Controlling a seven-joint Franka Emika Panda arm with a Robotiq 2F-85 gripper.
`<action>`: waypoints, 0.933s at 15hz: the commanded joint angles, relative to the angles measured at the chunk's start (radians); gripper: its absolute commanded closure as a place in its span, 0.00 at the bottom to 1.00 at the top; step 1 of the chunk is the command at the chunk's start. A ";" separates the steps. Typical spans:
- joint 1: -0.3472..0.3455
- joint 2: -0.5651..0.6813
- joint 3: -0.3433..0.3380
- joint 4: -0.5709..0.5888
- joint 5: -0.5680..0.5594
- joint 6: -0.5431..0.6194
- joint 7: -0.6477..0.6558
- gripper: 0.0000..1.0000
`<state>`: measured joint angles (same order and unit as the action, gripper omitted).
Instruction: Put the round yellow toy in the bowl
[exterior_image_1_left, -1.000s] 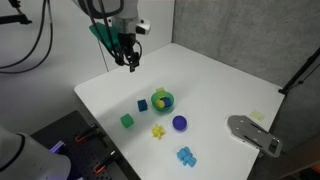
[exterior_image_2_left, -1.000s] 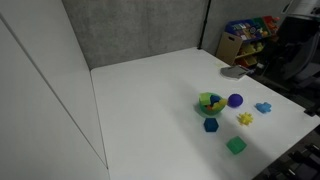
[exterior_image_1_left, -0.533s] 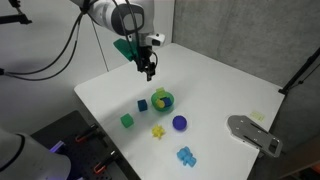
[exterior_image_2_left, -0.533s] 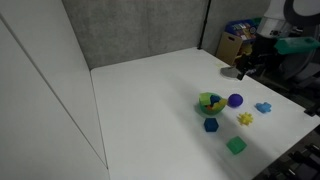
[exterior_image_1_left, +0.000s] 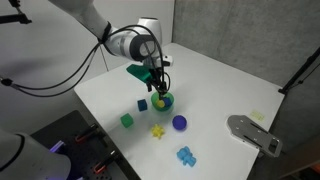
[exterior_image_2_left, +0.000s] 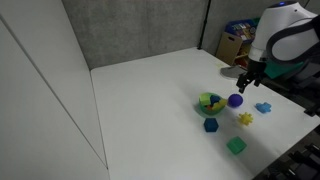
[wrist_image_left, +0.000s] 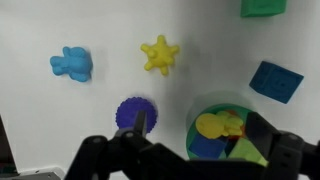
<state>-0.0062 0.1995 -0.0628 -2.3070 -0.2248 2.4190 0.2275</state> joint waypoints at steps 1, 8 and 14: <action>0.005 0.019 -0.014 0.002 -0.018 0.016 0.000 0.00; -0.006 0.088 -0.023 0.016 -0.013 0.052 -0.025 0.00; -0.028 0.212 -0.043 0.032 0.009 0.096 -0.040 0.00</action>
<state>-0.0229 0.3542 -0.0908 -2.2988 -0.2430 2.4936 0.2208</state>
